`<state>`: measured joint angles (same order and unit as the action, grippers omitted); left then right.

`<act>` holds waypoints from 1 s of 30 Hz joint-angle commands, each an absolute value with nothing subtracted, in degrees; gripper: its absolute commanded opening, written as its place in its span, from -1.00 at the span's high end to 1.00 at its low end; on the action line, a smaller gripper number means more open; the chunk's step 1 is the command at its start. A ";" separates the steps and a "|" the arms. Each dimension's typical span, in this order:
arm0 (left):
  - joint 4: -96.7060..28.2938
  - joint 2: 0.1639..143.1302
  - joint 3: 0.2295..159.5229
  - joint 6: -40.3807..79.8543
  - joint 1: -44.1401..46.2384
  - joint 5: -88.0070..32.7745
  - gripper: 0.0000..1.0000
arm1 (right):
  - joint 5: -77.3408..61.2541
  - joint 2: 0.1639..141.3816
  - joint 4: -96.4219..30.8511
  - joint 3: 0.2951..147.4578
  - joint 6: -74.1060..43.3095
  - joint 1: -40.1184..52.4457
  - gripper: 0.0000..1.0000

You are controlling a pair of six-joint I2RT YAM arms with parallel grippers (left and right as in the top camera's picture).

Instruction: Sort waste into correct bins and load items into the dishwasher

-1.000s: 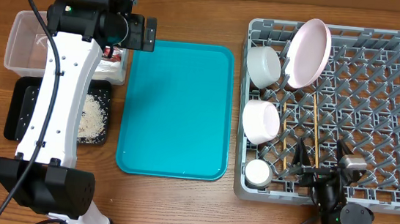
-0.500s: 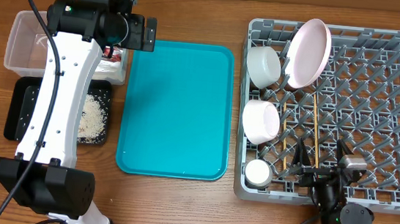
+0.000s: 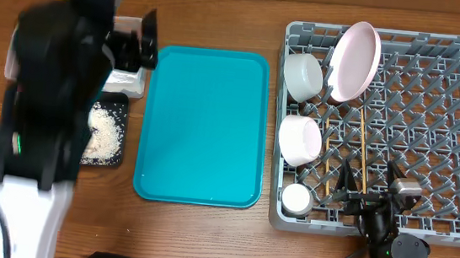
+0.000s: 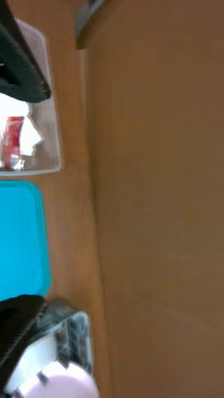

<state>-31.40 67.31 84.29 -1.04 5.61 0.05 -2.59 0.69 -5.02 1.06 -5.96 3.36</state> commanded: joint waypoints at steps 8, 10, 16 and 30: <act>3.44 22.13 19.62 -2.35 1.85 -4.51 -1.00 | -2.68 0.16 -4.64 0.47 -5.80 2.98 -1.00; 4.58 14.59 13.02 -2.37 1.85 -4.21 -1.00 | -2.68 0.16 -4.64 0.47 -5.80 2.98 -1.00; 4.51 2.61 3.62 -2.46 1.85 -2.81 -1.00 | -2.68 0.16 -4.64 0.47 -5.80 2.96 -1.00; -4.25 0.27 0.27 -1.72 1.89 -2.79 -1.00 | -2.68 0.16 -4.64 0.47 -5.80 2.96 -1.00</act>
<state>-4.10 0.84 0.49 -1.87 2.20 -3.40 -2.57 0.62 -5.08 1.06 -5.93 3.36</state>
